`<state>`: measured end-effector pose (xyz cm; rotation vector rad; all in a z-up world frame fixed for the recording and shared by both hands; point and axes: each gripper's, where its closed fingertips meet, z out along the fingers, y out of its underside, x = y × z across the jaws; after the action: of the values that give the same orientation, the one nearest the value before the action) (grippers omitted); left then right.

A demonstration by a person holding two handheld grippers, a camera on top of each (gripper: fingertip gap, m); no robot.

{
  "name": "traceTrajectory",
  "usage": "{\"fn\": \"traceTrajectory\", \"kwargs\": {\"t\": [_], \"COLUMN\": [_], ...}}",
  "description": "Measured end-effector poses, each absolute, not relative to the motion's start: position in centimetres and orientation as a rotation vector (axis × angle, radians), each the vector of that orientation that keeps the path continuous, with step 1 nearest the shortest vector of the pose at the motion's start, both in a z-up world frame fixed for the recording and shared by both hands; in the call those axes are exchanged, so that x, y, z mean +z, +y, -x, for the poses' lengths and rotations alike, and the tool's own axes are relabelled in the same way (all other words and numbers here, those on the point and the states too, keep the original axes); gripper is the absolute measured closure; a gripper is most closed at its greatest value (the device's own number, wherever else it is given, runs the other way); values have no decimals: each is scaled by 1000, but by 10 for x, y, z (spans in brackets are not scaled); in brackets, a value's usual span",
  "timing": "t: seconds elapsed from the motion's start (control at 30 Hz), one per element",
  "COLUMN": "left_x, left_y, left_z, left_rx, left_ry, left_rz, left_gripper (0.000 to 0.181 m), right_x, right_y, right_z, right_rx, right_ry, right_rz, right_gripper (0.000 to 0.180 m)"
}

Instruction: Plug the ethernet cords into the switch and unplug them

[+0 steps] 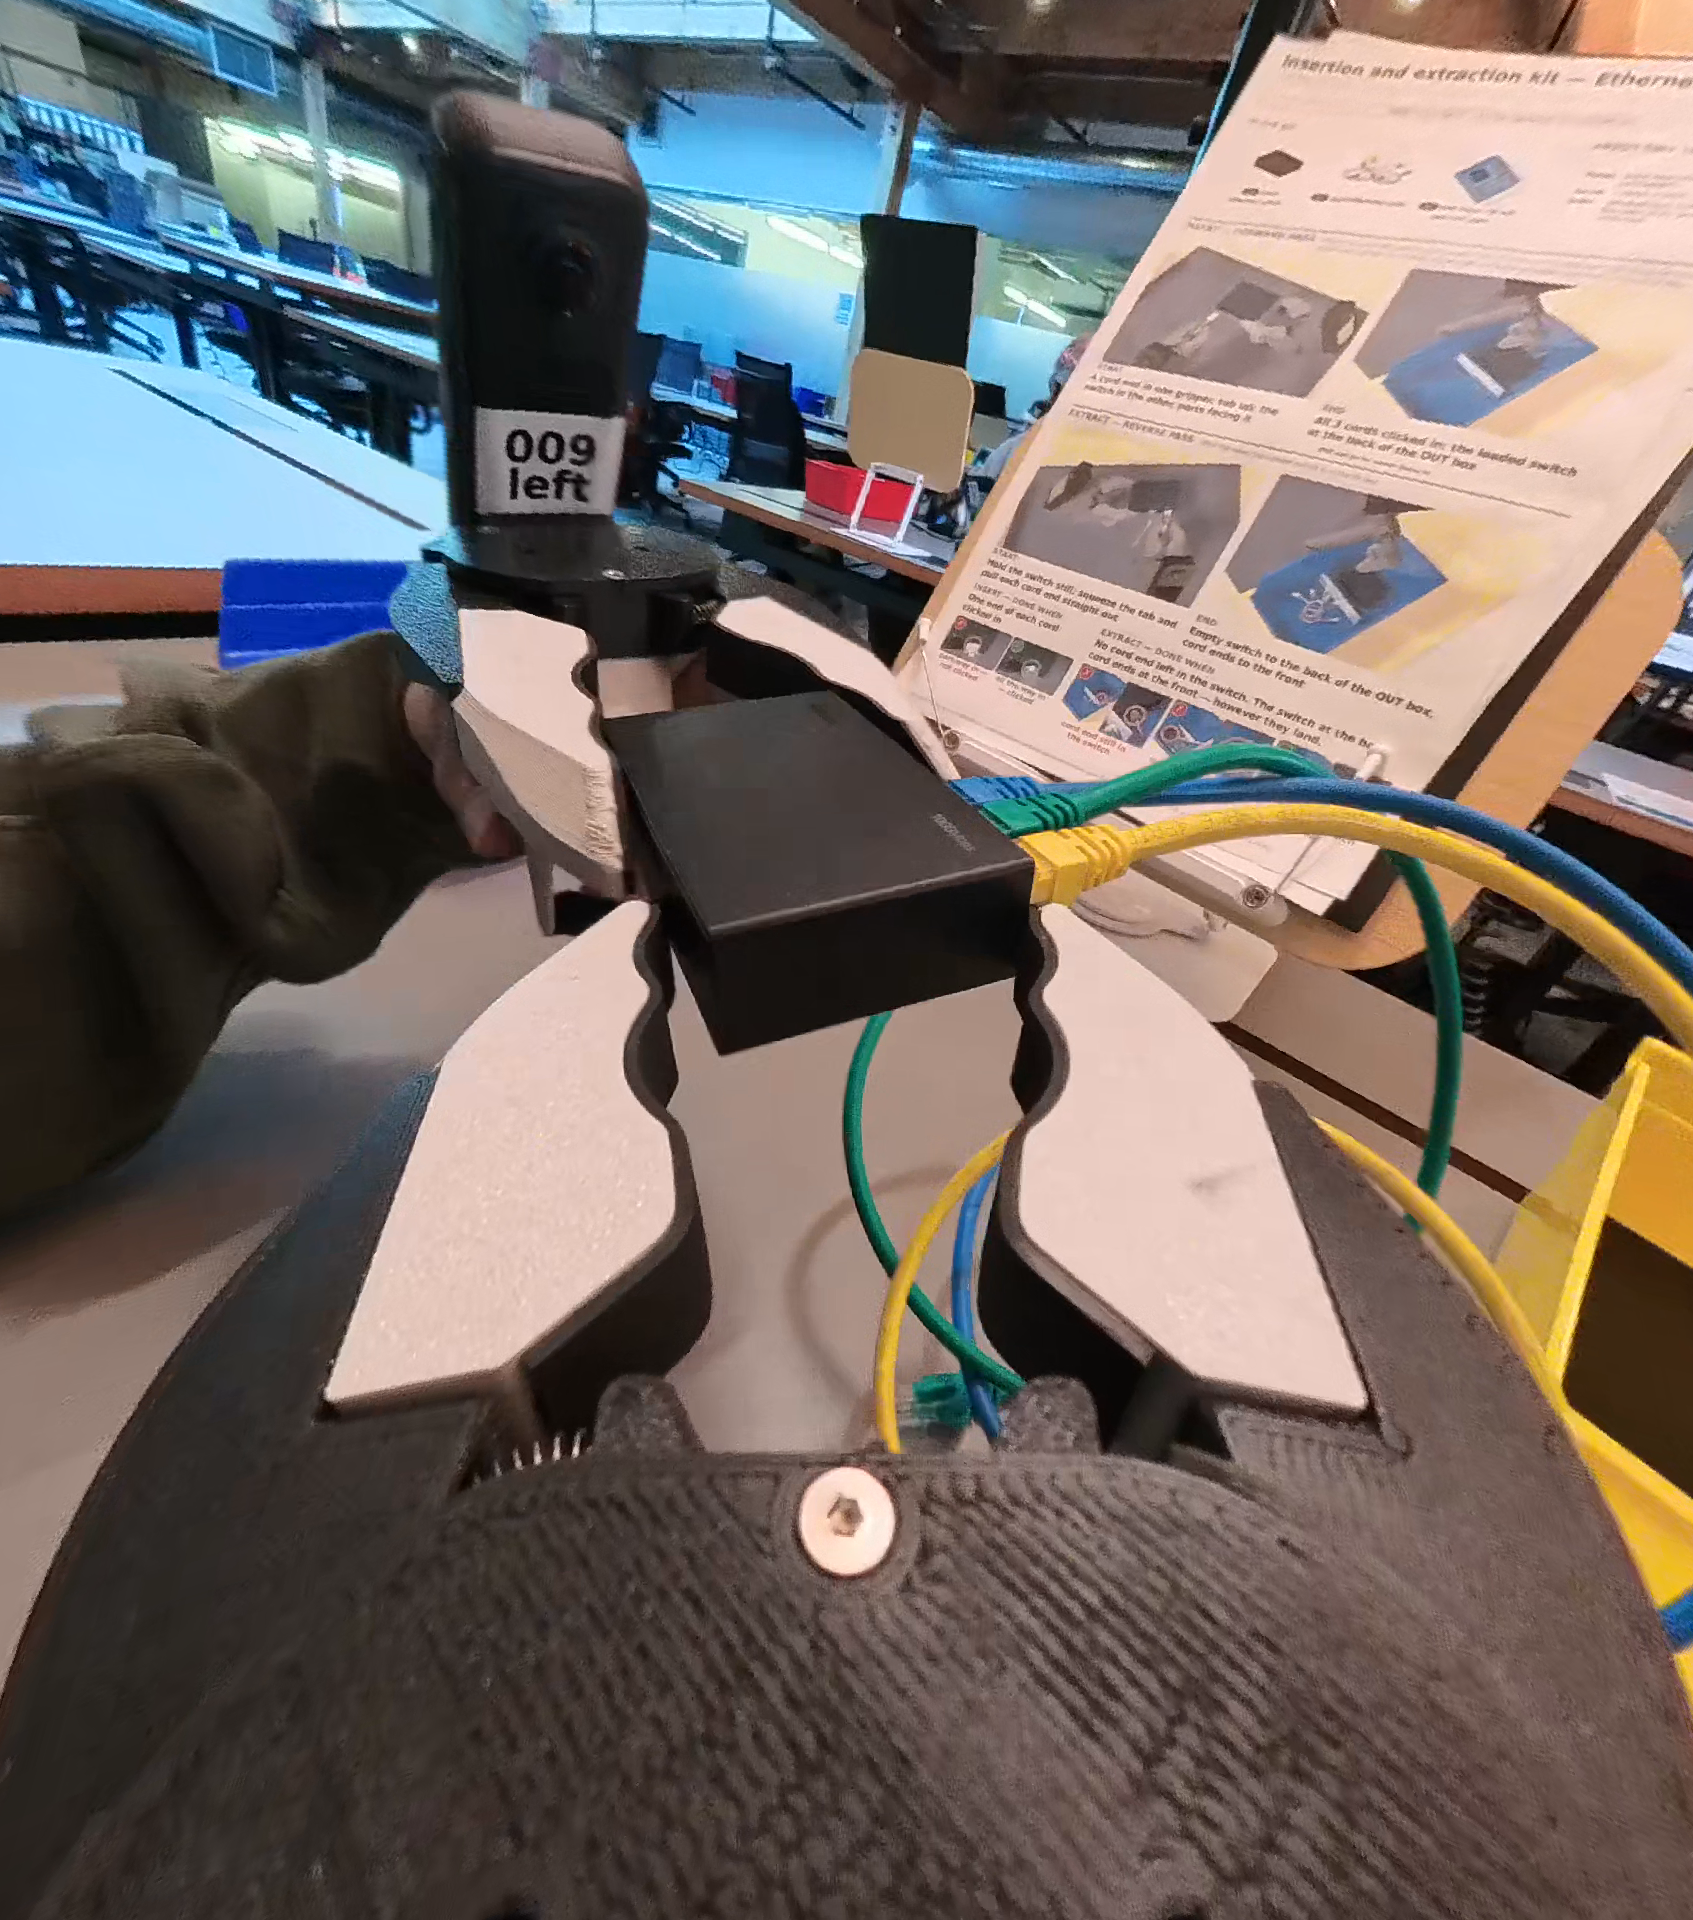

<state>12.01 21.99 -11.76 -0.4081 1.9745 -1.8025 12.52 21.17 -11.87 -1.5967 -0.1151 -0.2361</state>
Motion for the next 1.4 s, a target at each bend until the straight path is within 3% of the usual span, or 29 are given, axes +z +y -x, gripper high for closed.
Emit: {"fn": "traceTrajectory", "kwargs": {"t": [0.27, 0.37, 0.57, 0.63, 0.83, 0.93, 1.4], "left_x": [-118, -127, -131, -128, -132, -137, -132], "left_y": [238, 236, 245, 246, 227, 220, 237], "left_z": [-121, -118, -120, -116, -102, -97, -96], "left_rx": [-2239, -2360, -2718, -2788, -2941, -2972, -3104], "left_ry": [1933, 1952, 1765, 1755, 1882, 1952, 1809], "left_rz": [166, 185, 213, 194, 130, 122, 81], "left_gripper": [112, 112, 113, 113, 113, 113, 113], "right_x": [-134, -120, -145, -149, -147, -146, -158], "right_y": [210, 199, 195, 193, 199, 198, 210], "right_z": [-117, -128, -149, -152, -129, -121, -101], "right_rx": [-224, -397, -870, -995, -1071, -1111, -1134], "right_ry": [-324, -420, -693, -788, -924, -962, -1038], "right_rz": [1635, 1532, 1513, 1478, 1365, 1328, 1340], "right_gripper": [124, 125, 120, 129, 138, 162, 165]}}
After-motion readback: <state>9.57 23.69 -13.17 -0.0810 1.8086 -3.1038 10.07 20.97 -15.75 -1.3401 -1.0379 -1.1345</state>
